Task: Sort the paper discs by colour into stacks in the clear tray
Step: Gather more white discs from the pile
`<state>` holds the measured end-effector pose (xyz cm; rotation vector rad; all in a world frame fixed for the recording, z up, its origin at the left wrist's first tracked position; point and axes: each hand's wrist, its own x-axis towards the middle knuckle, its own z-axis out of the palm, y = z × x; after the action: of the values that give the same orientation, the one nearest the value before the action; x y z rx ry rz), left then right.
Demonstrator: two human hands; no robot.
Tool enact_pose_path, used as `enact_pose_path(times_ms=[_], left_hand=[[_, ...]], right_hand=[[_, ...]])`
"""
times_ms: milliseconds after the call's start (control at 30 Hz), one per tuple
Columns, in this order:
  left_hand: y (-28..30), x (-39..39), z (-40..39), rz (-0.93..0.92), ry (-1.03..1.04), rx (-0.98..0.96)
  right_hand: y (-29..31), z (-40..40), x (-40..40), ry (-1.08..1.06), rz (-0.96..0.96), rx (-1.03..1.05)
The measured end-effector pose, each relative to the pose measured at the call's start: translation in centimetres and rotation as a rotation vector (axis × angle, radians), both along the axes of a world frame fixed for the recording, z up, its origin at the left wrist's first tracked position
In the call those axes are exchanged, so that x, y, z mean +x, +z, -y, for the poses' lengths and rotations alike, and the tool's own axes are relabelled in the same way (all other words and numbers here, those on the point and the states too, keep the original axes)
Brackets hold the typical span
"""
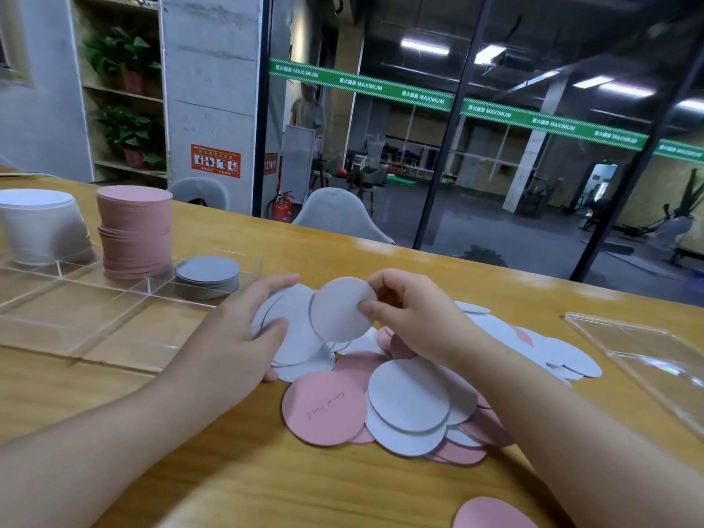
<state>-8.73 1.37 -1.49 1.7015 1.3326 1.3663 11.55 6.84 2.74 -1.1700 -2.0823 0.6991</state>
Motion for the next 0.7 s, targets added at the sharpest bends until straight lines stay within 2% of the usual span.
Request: enact_pose_path(times_ms=[133, 400, 567, 700], left_hand=[[0.0, 0.1, 0.1, -0.015, -0.016, 0.026], [0.0, 0.2, 0.1, -0.048, -0.017, 0.062], [-0.1, 0.3, 0.0, -0.028, 0.026, 0.055], [0.0, 0.3, 0.2, -0.010, 0.060, 0.058]], right_hand=[[-0.6, 0.0, -0.9, 0.034, 0.030, 0.142], [-0.8, 0.0, -1.0, 0.041, 0.005, 0.180], [-1.6, -1.6, 0.0, -0.110, 0.327, 0.042], [-1.6, -1.8, -0.7, -0.073, 0.421, -0.072]])
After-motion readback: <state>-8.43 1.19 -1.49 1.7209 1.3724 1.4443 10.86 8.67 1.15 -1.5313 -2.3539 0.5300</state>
